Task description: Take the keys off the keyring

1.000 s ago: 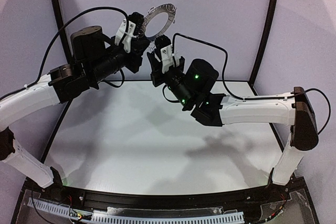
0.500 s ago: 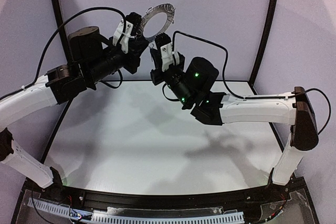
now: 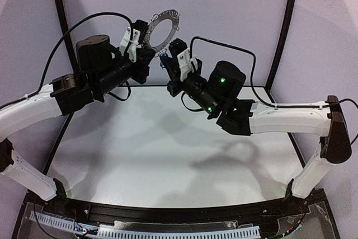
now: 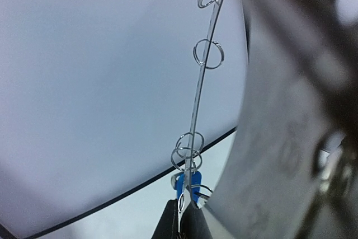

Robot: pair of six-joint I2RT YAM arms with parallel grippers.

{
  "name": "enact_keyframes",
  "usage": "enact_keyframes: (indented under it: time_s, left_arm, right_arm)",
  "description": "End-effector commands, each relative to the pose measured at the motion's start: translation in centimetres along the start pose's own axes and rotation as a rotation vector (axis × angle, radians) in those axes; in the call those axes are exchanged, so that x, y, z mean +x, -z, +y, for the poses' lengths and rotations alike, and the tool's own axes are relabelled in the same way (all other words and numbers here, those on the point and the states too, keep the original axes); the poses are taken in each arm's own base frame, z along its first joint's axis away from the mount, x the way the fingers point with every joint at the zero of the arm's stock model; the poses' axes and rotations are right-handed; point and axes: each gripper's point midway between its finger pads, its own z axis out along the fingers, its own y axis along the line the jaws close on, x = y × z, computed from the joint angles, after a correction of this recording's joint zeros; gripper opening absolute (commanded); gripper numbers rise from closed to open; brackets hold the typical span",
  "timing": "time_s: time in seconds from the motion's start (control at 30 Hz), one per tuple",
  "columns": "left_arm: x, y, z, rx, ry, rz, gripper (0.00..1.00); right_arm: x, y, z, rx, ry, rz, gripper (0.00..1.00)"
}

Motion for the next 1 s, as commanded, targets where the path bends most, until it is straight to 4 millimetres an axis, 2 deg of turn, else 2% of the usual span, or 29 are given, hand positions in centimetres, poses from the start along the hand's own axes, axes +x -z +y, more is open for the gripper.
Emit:
enact_keyframes:
  time_s: [0.0,0.17,0.23,0.33,0.43,0.47,0.5,0.6,0.63,0.8,0.87,0.97]
  left_arm:
    - [-0.1,1.4,1.4,-0.044,0.106,0.005,0.01]
    - [1.7,2.0,1.1,-0.031,0.216,0.053,0.01]
    - [2.4,2.1,1.0,-0.03,0.267,0.077,0.04]
    - [5.0,2.1,0.6,-0.036,0.342,0.147,0.06]
    - [5.9,2.4,-0.2,0.002,0.394,0.158,0.06]
    - [6.0,2.5,-0.3,0.007,0.414,0.16,0.11]
    - [5.9,2.7,-0.6,0.026,0.422,0.16,0.22]
    - [6.3,3.2,-0.7,0.039,0.443,0.164,0.28]
    - [6.4,3.5,-0.9,0.053,0.445,0.167,0.38]
    - [7.4,5.3,-1.5,0.117,0.412,0.184,0.55]
    - [7.4,6.1,-1.1,0.119,0.381,0.184,0.58]
    - [7.7,7.2,-1.7,0.176,0.314,0.183,0.63]
  right_arm:
    - [0.0,1.1,0.5,-0.036,0.041,0.023,0.0]
    - [0.5,1.7,-0.2,-0.014,0.095,0.058,0.0]
    - [0.6,1.9,0.0,-0.034,0.111,0.071,0.0]
    - [1.1,2.3,0.1,-0.054,0.155,0.113,0.0]
    - [1.6,2.7,0.6,-0.092,0.187,0.148,0.0]
    - [1.5,2.7,0.5,-0.095,0.192,0.153,0.0]
    - [1.7,2.7,0.4,-0.097,0.207,0.175,0.0]
    - [2.0,3.0,0.1,-0.099,0.236,0.211,0.0]
    - [2.0,3.2,0.0,-0.105,0.247,0.22,0.0]
    - [2.5,3.4,-0.4,-0.097,0.284,0.268,0.0]
    - [2.8,3.5,-0.5,-0.099,0.293,0.29,0.0]
    - [3.2,4.0,-0.1,-0.134,0.274,0.319,0.0]
